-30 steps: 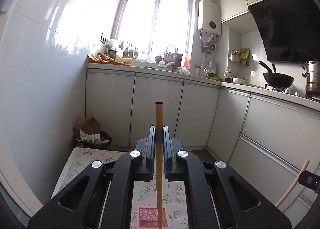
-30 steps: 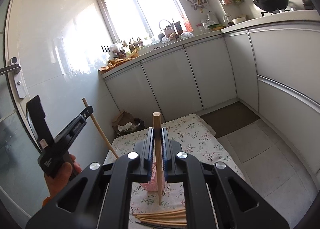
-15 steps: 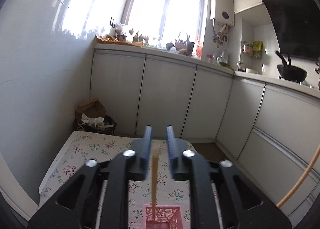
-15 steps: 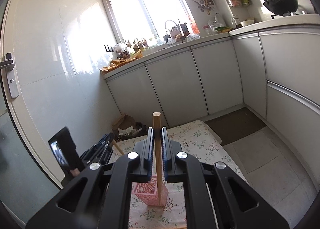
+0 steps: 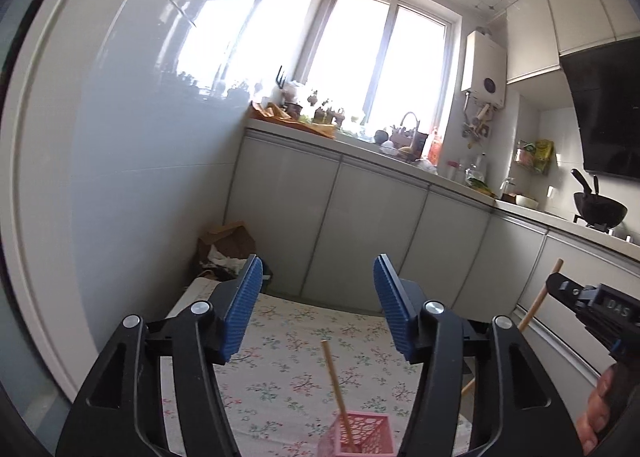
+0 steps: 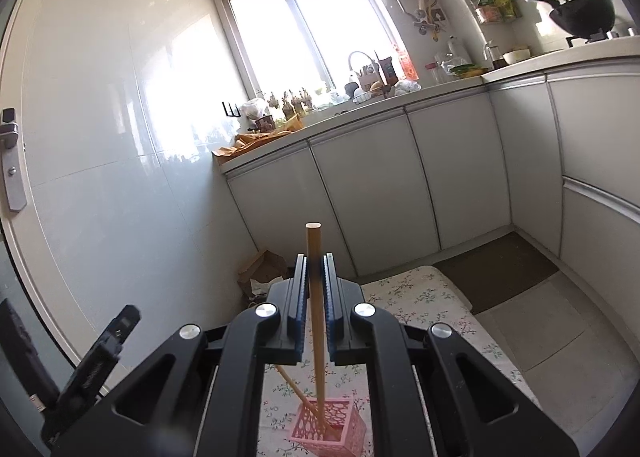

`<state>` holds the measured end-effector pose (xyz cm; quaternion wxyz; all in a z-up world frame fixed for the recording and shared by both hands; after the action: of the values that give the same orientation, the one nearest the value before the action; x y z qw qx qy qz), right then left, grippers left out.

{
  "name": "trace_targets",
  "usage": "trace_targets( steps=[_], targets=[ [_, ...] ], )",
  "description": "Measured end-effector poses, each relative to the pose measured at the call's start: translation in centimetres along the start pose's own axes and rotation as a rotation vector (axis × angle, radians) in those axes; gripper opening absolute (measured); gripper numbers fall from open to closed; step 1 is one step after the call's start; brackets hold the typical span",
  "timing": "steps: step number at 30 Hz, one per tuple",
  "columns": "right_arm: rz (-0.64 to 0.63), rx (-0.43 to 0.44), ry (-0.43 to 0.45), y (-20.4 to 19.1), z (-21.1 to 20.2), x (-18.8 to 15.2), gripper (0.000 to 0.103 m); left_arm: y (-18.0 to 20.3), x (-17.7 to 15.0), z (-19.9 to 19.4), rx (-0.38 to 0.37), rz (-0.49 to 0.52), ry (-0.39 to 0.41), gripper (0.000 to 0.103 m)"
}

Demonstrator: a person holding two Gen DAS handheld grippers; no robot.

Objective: Organize utensils
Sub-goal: 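Lower the chopsticks into the pink cup and open both tools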

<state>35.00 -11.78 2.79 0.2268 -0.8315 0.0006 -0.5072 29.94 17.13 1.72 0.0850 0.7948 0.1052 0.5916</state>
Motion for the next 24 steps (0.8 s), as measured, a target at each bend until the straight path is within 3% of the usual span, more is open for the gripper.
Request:
trace_targets(
  steps=[5, 10, 11, 13, 20, 24],
  targets=[
    [-0.024, 0.002, -0.011, -0.7, 3.1, -2.1, 0.008, -1.3, -0.2, 0.3, 0.016, -0.014, -0.02, 0.057],
    [-0.033, -0.019, -0.085, -0.4, 5.6, -5.9, 0.01, -1.9, -0.5, 0.4, 0.028, -0.012, -0.038, 0.062],
    [-0.038, -0.033, -0.083, -0.4, 5.3, -6.2, 0.011, -1.9, -0.4, 0.2, 0.033, -0.011, -0.035, 0.064],
    [-0.037, -0.044, -0.079, -0.4, 4.6, -6.3, 0.031, -1.9, -0.4, -0.3, 0.034, -0.005, -0.026, 0.07],
    [-0.025, -0.106, -0.042, 0.5, 0.0, -5.3, 0.037, -0.2, -0.3, -2.0, 0.015, 0.02, -0.024, 0.079],
    [0.021, -0.165, 0.025, 2.0, -3.5, -5.2, 0.08, 1.2, -0.8, -3.1, 0.001, 0.035, -0.026, 0.096]
  ],
)
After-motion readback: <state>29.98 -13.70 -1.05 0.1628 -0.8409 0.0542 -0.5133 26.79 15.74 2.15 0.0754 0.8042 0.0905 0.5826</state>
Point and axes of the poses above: each gripper's, at about its wrist camera, not at the fingertips, and z roughly the way its jaws point, y to its right, x to its top, the point moved 8 cm from there along z, roughly the way its jaws point, and after that the axes turned 10 degrees about -y, right-handed, at the moved point
